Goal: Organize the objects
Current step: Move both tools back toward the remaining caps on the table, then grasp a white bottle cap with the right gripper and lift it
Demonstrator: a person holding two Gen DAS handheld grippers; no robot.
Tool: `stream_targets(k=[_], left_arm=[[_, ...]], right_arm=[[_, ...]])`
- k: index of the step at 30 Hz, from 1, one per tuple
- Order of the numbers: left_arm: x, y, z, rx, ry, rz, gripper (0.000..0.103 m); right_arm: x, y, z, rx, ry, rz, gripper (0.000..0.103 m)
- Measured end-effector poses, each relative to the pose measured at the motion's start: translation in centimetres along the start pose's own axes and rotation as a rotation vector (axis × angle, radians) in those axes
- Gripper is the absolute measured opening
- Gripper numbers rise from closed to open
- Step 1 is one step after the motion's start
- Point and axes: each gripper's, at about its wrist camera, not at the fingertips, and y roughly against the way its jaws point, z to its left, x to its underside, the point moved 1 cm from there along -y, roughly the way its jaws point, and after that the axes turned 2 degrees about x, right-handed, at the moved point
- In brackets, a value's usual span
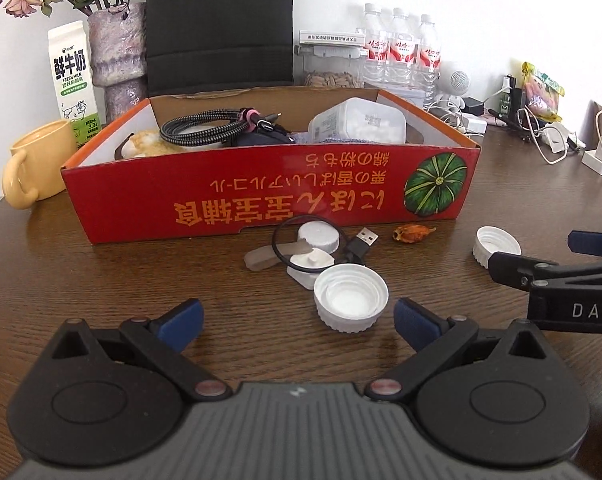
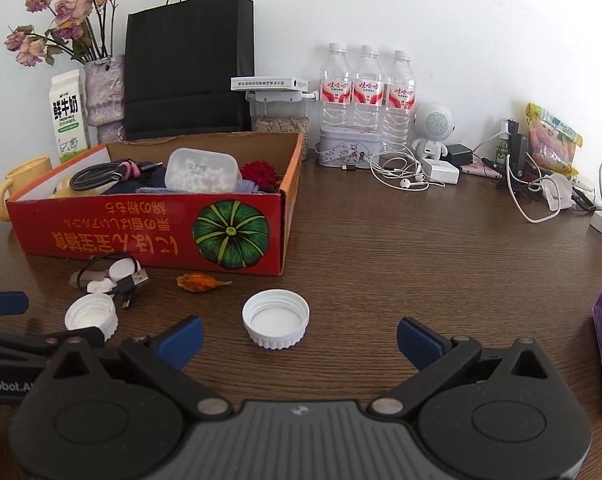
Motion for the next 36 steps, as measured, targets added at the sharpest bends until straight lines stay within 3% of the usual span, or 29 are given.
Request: stream_targets(k=[7, 14, 24, 33, 36], left_arm=[[-0.2, -0.8, -0.5, -0.03, 0.007, 0.024, 0.103], [-0.6, -1.2, -0.6, -0.04, 0.016, 0.025, 0.103], [-0.6, -1.2, -0.6, -0.037, 0.016, 0.025, 0.103], [-0.6, -1.1, -0.6, -0.036, 0.013, 0.025, 0.103], [-0.6, -1.1, -0.7, -0.035, 0.014, 0.025, 0.103]], right_arm=[[0.0, -0.4, -0.1, -0.001, -0.007, 0.021, 0.103], [0.1, -2.2, -0.6, 0.006, -0.043, 0.123, 0.103], [-0.3, -3.3, -0.4, 0.045, -0.062, 0.107, 0.103], [-0.6, -3.6, -0.1, 0.017, -0.053, 0.102, 0.103], [-0.6, -3.1, -0.1, 0.006, -0.056, 0.076, 0.083]])
